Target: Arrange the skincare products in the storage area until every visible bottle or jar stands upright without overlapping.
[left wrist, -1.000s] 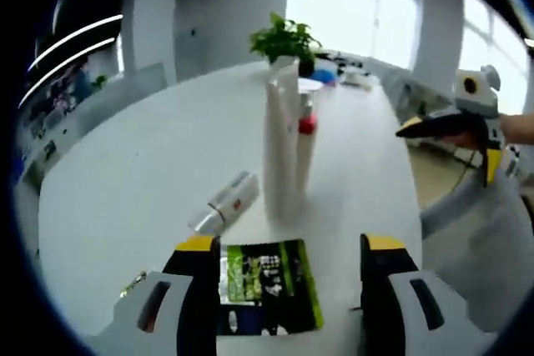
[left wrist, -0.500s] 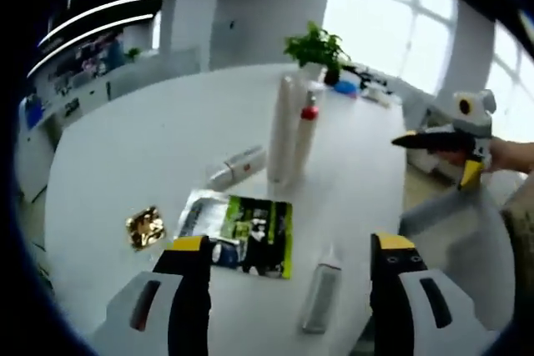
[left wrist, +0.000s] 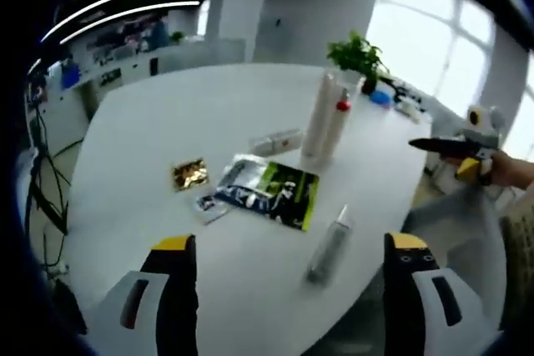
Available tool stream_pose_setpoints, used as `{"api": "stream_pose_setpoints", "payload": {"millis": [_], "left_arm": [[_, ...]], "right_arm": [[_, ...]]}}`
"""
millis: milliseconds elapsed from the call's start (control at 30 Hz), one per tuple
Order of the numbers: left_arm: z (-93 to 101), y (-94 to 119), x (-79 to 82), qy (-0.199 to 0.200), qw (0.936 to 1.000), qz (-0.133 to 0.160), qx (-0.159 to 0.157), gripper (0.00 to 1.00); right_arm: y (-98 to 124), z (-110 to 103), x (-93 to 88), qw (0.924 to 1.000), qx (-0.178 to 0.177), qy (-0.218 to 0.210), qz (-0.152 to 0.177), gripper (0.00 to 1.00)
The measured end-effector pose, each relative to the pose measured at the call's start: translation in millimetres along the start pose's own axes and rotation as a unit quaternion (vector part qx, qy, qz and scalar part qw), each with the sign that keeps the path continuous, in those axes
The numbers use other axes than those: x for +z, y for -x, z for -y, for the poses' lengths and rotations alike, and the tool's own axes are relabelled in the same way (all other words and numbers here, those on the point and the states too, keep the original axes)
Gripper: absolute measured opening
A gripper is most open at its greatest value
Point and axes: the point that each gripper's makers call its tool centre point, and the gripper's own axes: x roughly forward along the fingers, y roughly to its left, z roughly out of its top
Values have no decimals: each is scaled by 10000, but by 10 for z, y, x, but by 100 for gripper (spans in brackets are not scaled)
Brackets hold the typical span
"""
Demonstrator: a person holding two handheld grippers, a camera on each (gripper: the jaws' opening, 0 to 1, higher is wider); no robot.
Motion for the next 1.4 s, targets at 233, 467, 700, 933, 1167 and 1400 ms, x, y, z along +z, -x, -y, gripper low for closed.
{"api": "stream_pose_setpoints", "payload": {"millis": [233, 467, 700, 933, 1167, 1400], "left_arm": [[27, 218, -113, 279, 9994, 103, 167, 92], [57, 354, -233, 484, 9984, 165, 254, 94], [91, 381, -319, 423, 9987, 78, 263, 94], [108, 358, -303, 394, 9989, 71, 225, 93], [145, 304, -326, 361, 9992, -41, 170, 92], [261, 162, -357, 51, 9996, -270, 58, 91]], "right_arm": [[-30, -36, -5, 10000, 11, 13, 14, 100], [-18, -4, 0, 9999, -115, -32, 63, 100], [-18, 10, -11, 9998, -189, -35, 62, 99], [-17, 23, -31, 9998, -213, -32, 39, 99], [-21, 9, -49, 9998, -191, 11, -19, 98], [-32, -13, -54, 9999, -139, 20, -53, 98]]}}
